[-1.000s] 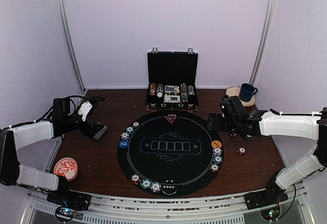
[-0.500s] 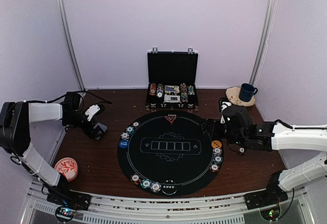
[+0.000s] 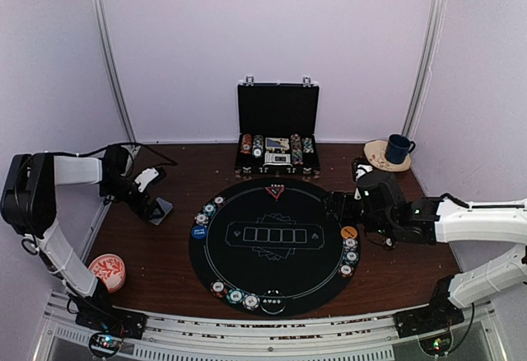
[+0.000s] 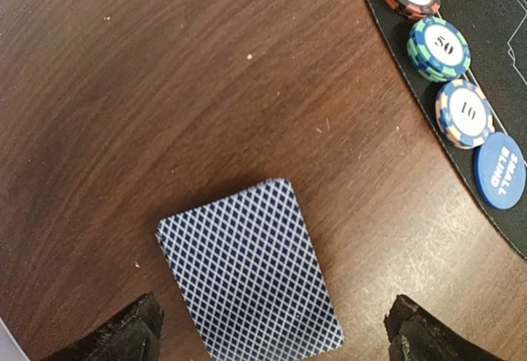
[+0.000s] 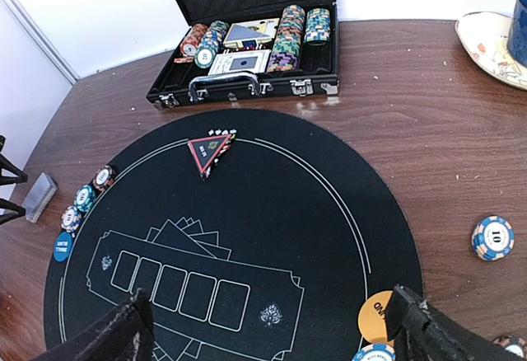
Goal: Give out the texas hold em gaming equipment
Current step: Move the poker card to the center of the board.
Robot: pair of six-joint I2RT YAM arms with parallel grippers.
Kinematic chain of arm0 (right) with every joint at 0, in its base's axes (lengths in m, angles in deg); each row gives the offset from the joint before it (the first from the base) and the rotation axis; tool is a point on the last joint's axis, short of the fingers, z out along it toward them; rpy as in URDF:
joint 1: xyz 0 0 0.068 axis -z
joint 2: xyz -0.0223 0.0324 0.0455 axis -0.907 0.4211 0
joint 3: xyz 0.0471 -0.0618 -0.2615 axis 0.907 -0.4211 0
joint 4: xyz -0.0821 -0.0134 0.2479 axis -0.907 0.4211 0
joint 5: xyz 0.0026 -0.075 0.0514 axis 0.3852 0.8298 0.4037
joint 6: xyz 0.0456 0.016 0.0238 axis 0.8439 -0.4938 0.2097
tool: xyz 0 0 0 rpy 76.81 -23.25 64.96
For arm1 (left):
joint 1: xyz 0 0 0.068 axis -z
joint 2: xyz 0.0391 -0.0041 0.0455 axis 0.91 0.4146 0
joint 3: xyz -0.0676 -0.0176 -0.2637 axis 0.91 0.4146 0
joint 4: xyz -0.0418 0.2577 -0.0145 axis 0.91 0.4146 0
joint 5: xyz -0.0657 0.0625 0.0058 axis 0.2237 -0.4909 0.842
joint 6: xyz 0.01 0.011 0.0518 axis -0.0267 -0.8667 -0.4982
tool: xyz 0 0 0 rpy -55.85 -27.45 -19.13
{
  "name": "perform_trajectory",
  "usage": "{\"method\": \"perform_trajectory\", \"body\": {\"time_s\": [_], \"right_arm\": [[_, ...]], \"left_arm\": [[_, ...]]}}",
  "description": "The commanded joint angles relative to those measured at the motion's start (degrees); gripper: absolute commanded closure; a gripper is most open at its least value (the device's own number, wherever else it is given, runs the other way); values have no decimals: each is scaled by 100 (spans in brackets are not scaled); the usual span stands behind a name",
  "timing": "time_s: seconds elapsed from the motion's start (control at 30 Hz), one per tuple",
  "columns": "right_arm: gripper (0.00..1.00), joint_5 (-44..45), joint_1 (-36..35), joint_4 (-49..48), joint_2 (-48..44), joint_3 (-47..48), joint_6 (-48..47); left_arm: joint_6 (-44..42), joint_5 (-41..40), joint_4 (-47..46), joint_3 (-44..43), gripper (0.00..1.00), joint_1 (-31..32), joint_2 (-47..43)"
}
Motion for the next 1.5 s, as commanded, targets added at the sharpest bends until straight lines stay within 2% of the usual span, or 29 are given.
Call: {"method": "perform_trajectory", "body": {"time_s": [0.0, 0.43, 0.63, 1.0, 1.3, 1.47], "right_arm": [[0, 93, -38, -162, 188, -7, -81], [0, 117, -72, -211, 368, 6, -143], [0, 153, -98, -201, 389, 15, -148], [0, 175, -127, -179, 513, 73, -169], [0, 175, -164, -157, 549, 98, -188], [0, 166, -181, -153, 523, 92, -182]], "left_arm": [[-195, 255, 317, -265, 2, -51, 150], [-112, 453, 690, -682, 2, -52, 561], [210, -73, 414, -693, 2, -53, 670], [563, -280, 190, -617, 2, -12, 875], [994, -1100, -55, -314, 2, 487, 872], [1144, -1415, -70, -263, 2, 533, 972]]}}
